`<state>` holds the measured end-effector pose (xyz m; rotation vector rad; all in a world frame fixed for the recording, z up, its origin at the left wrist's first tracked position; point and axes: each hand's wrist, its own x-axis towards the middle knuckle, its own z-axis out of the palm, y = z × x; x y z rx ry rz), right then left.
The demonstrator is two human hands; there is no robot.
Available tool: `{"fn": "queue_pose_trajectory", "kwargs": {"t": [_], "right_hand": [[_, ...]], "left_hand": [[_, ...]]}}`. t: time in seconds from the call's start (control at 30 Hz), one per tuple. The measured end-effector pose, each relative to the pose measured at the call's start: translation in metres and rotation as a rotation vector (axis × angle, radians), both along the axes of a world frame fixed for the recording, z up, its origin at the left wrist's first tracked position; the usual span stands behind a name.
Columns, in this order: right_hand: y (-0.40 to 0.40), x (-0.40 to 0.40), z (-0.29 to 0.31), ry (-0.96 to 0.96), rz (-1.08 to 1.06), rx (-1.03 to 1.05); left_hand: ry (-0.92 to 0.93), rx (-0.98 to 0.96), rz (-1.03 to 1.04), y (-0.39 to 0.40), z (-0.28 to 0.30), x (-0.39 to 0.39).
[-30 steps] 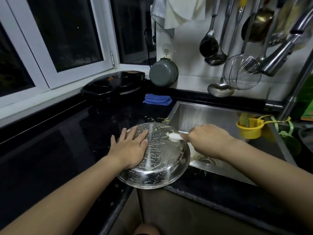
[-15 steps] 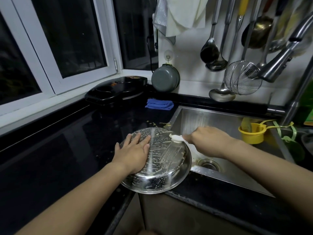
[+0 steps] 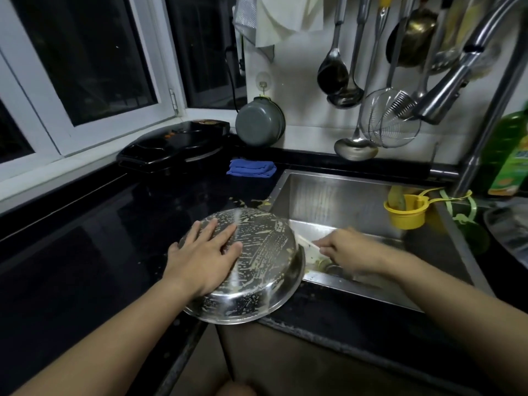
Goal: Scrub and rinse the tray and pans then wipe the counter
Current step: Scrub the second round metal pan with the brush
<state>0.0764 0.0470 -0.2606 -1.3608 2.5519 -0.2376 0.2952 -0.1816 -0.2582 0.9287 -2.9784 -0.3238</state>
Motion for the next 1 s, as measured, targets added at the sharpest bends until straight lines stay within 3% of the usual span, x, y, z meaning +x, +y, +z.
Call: {"fn": "queue_pose_trajectory", "kwargs": {"t": [0.13, 0.37, 0.63, 0.83, 1.0], "right_hand": [[0.013, 0.021, -0.008, 0.084, -0.031, 0.052], [-0.062, 0.002, 0.022, 0.144, -0.097, -0.005], [0.026, 0.061, 0.0, 0.179, -0.083, 0.029], [-0.002, 0.06, 0.018, 0.061, -0.173, 0.117], [-0.032, 0.038, 0.024, -0.156, -0.279, -0.069]], "left_hand": [[0.011, -0.018, -0.013, -0.001, -0.002, 0.0], [0.017, -0.006, -0.003, 0.003, 0.003, -0.002], [0.022, 0.0, 0.032, 0.005, 0.002, -0.002], [0.032, 0.02, 0.093, 0.011, 0.002, -0.015], [0.038, 0.022, 0.104, 0.012, 0.004, -0.016]]}}
